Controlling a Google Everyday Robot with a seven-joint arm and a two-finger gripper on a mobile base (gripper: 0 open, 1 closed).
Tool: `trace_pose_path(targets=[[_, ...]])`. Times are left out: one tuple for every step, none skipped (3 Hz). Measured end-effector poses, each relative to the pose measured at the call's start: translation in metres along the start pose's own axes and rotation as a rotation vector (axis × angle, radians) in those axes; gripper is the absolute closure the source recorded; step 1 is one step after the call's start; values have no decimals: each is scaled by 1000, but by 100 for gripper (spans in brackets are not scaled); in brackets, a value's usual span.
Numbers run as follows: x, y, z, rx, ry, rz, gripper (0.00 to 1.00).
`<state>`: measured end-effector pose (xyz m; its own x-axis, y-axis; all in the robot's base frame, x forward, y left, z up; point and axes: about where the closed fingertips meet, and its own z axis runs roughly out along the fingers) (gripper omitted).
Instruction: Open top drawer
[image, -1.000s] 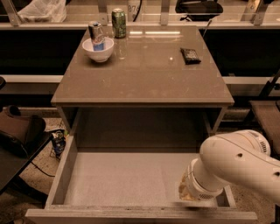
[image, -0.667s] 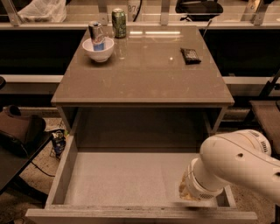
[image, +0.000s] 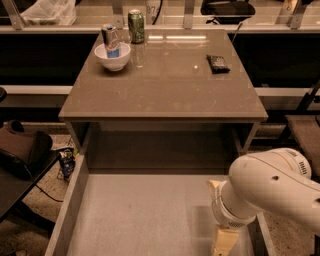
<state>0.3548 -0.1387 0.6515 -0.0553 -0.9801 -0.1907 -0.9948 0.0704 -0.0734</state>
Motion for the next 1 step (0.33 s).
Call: trace_pose_path(targets=[[0, 0, 0, 0, 0, 0, 0]])
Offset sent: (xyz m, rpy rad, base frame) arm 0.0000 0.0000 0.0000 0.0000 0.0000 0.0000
